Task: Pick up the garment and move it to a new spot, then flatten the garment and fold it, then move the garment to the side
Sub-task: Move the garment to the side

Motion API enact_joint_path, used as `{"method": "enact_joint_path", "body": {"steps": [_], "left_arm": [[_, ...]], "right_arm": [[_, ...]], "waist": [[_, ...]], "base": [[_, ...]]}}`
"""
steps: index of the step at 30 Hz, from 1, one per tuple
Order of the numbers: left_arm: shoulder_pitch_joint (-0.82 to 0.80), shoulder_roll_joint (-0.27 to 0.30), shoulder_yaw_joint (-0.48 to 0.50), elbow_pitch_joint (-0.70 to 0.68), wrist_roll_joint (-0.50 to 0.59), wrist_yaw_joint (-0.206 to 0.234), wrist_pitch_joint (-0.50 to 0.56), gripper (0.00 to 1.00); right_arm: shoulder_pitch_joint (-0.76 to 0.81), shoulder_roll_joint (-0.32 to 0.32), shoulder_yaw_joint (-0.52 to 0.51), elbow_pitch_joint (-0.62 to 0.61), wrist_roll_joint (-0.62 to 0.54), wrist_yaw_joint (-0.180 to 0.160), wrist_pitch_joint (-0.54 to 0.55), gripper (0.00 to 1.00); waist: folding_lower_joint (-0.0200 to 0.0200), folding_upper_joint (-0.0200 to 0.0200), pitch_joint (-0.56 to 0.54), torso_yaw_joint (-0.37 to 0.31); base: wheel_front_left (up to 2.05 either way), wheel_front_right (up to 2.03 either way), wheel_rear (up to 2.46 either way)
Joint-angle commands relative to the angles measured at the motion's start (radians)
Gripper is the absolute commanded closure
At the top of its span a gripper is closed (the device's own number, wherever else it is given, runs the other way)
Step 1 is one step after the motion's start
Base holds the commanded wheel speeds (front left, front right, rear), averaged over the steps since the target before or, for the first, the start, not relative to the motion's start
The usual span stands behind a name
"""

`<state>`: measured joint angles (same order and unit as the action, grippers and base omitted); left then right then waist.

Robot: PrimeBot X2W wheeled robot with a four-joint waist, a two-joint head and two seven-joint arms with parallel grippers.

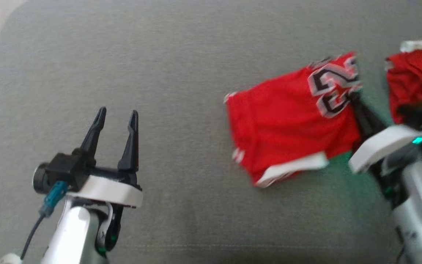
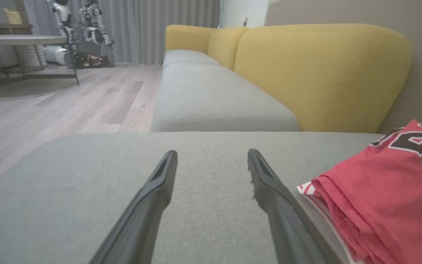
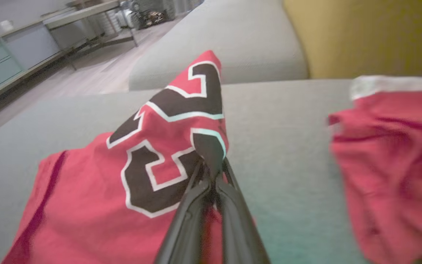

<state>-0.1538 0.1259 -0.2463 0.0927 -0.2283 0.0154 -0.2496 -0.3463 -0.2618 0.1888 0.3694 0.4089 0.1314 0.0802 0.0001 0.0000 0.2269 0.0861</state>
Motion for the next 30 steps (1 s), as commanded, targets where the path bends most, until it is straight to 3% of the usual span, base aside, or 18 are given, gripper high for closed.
{"method": "enact_joint_path", "body": {"steps": [1,6,16,23,28,29,30], "left_arm": [[-0.057,0.02,0.032,-0.042,0.013,-0.006,-0.012,0.0],[-0.084,0.026,0.019,-0.046,0.021,-0.014,-0.012,0.0],[-0.131,0.036,0.005,-0.056,0.032,-0.02,-0.012,0.0],[-0.156,0.05,-0.003,-0.07,0.038,-0.023,-0.004,0.0],[-0.166,0.059,-0.004,-0.077,0.038,-0.025,0.002,0.0],[-0.169,0.061,-0.005,-0.077,0.038,-0.026,0.003,0.0],[-0.172,0.061,-0.007,-0.078,0.039,-0.025,0.004,0.0]], "right_arm": [[-0.052,-0.032,-0.015,-0.019,0.012,-0.001,-0.013,1.0],[-0.17,-0.106,-0.085,0.037,0.03,-0.001,-0.045,1.0],[-0.284,-0.328,-0.143,0.124,0.075,-0.001,-0.013,1.0],[-0.363,-0.398,-0.149,0.187,0.101,-0.001,-0.021,1.0],[-0.395,-0.402,-0.131,0.214,0.093,-0.001,-0.027,1.0],[-0.402,-0.4,-0.127,0.22,0.091,-0.001,-0.033,0.64],[-0.408,-0.397,-0.123,0.228,0.089,-0.001,-0.036,0.0]], "waist": [[-0.0001,0.0,0.03,-0.049],[-0.0001,0.0,0.078,-0.091],[-0.0001,0.0,0.157,-0.116],[-0.0001,0.0,0.209,-0.126],[-0.0001,0.0,0.232,-0.135],[-0.0001,0.0,0.236,-0.137],[-0.0001,0.0,0.241,-0.138]], "base": [[0.0,0.0,0.0],[0.0,0.0,0.0],[0.0,0.0,0.0],[0.0,0.0,0.0],[0.0,0.0,0.0],[0.0,0.0,0.0],[0.0,0.0,0.0]]}}
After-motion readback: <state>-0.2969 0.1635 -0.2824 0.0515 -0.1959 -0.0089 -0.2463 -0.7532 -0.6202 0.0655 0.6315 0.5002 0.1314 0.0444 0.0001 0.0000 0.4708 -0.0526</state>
